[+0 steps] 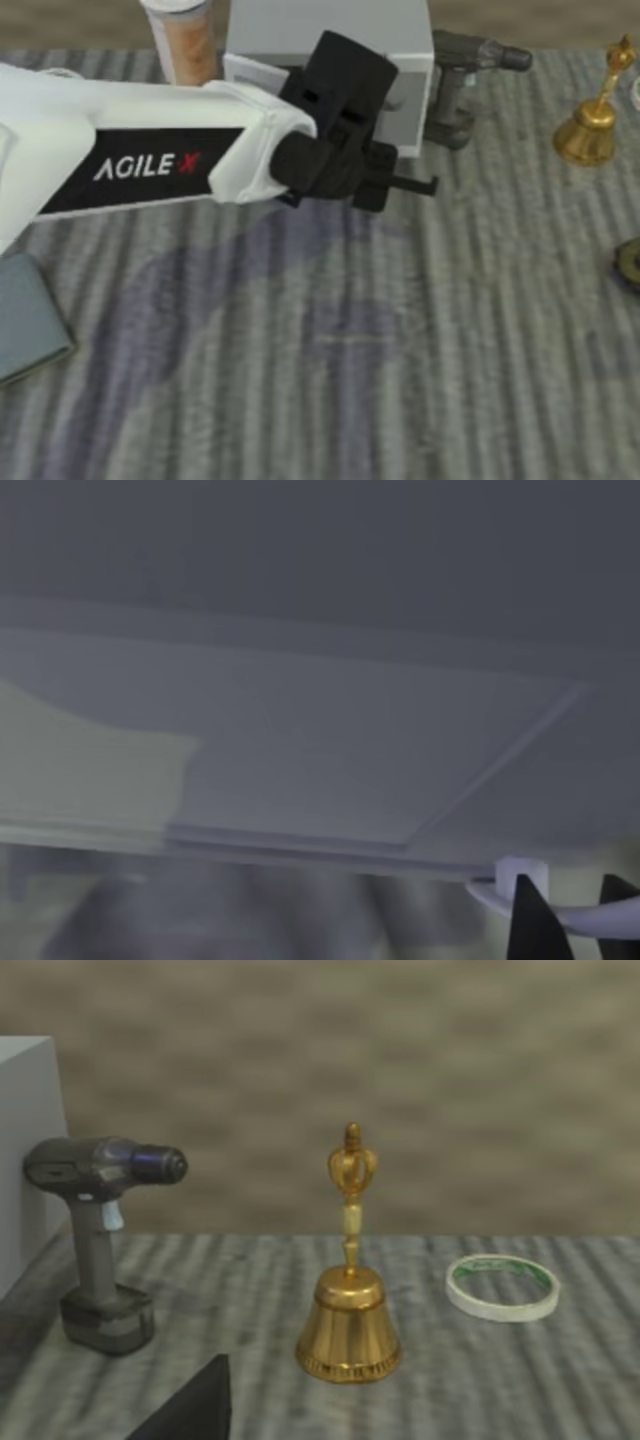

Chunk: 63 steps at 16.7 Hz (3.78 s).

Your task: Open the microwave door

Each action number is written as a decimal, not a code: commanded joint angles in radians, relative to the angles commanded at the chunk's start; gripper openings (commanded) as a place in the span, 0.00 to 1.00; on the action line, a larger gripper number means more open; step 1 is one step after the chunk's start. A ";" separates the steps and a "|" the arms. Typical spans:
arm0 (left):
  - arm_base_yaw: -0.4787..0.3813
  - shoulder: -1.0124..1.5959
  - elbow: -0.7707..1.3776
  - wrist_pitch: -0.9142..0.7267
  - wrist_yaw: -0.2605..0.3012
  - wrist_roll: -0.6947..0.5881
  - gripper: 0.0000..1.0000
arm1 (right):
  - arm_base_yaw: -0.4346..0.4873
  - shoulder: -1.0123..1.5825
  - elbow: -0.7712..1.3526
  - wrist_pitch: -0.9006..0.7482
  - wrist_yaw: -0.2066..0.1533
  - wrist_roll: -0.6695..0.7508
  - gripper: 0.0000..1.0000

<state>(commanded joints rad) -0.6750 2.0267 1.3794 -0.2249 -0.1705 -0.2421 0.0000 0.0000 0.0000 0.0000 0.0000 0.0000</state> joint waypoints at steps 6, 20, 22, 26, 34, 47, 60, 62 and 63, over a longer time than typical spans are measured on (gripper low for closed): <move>0.001 -0.001 -0.003 0.001 0.001 0.003 0.00 | 0.000 0.000 0.000 0.000 0.000 0.000 1.00; 0.001 -0.001 -0.003 0.001 0.001 0.003 0.00 | 0.000 0.000 0.000 0.000 0.000 0.000 1.00; 0.001 -0.001 -0.003 0.001 0.001 0.003 0.00 | 0.000 0.000 0.000 0.000 0.000 0.000 1.00; -0.008 0.001 0.001 0.000 0.009 -0.003 0.00 | 0.000 0.000 0.000 0.000 0.000 0.000 1.00; 0.013 -0.029 -0.046 0.022 0.038 0.047 0.00 | 0.000 0.000 0.000 0.000 0.000 0.000 1.00; 0.013 -0.029 -0.046 0.022 0.038 0.047 0.00 | 0.000 0.000 0.000 0.000 0.000 0.000 1.00; 0.009 -0.033 -0.054 0.025 0.053 0.053 0.00 | 0.000 0.000 0.000 0.000 0.000 0.000 1.00; 0.017 -0.046 -0.067 0.034 0.062 0.069 0.00 | 0.000 0.000 0.000 0.000 0.000 0.000 1.00; 0.021 -0.051 -0.075 0.037 0.067 0.079 0.00 | 0.000 0.000 0.000 0.000 0.000 0.000 1.00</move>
<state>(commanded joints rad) -0.6541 1.9758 1.3044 -0.1877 -0.1031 -0.1628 0.0000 0.0000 0.0000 0.0000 0.0000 0.0000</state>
